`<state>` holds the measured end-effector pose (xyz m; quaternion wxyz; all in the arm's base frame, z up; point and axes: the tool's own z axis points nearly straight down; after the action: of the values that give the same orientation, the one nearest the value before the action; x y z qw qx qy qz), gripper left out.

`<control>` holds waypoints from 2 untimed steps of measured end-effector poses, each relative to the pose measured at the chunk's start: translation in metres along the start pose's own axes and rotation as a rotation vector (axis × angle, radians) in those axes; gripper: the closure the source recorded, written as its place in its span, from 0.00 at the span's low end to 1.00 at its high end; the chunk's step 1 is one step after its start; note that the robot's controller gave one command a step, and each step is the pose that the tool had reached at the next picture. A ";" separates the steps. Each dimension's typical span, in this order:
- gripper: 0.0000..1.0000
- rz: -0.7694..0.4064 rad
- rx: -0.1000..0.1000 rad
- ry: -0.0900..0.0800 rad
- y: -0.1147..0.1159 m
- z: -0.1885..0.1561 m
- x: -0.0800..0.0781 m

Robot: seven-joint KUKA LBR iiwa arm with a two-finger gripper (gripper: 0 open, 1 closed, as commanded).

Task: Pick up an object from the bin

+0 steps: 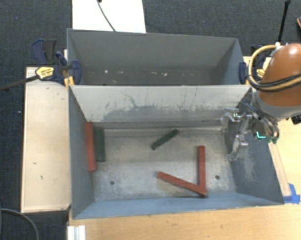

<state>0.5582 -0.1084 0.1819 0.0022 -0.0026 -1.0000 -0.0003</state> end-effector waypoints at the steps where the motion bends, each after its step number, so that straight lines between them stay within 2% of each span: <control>1: 0.00 -0.320 -0.002 -0.003 0.095 0.094 0.003; 2: 0.00 -0.152 -0.003 -0.003 0.153 0.077 0.060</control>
Offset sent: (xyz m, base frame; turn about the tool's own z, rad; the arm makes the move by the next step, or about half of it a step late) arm -0.0028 0.0932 -0.0928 -0.3204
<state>0.4990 0.0451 0.1057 0.0005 0.0731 -0.9973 -0.0021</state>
